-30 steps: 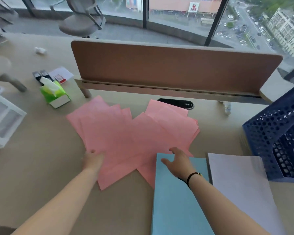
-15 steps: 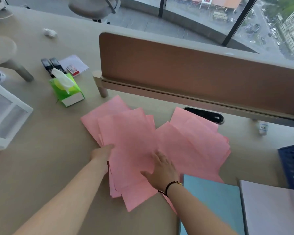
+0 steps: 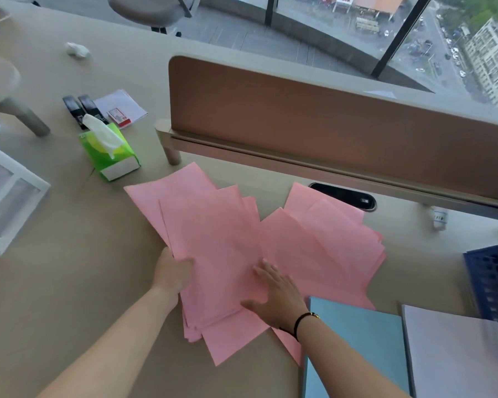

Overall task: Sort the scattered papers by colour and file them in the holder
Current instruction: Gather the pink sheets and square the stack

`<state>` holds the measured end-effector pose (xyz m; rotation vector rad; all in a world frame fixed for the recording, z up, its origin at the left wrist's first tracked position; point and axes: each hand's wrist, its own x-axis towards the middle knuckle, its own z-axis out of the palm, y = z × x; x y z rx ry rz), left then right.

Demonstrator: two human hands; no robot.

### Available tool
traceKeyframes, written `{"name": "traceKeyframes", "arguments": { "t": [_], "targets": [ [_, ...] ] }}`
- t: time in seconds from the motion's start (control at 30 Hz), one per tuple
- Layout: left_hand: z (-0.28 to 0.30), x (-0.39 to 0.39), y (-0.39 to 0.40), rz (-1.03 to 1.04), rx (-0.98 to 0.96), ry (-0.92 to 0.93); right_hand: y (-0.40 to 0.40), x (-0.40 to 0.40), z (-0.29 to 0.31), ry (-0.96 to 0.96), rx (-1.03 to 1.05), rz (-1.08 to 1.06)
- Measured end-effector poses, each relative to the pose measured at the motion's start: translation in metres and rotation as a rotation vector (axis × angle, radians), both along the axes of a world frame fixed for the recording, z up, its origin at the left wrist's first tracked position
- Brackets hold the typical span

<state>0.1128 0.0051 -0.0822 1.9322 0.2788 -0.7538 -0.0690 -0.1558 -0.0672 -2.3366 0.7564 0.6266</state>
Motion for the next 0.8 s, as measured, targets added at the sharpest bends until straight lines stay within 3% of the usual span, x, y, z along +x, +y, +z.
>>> {"name": "traceKeyframes", "arguments": {
  "t": [0.17,0.3,0.47,0.8],
  "targets": [
    [-0.002,0.006,0.043,0.010,0.018,-0.172,-0.024,-0.010,0.005,0.029,-0.096,-0.161],
    [0.010,0.017,0.076,0.182,-0.067,-0.139,-0.045,-0.029,0.000,0.154,-0.127,-0.141],
    [0.024,0.026,0.107,0.333,-0.195,-0.109,-0.025,-0.014,-0.001,0.136,-0.107,-0.035],
    [0.053,0.027,0.140,0.409,-0.485,-0.010,0.017,0.054,0.015,0.170,0.101,-0.073]
  ]
}}
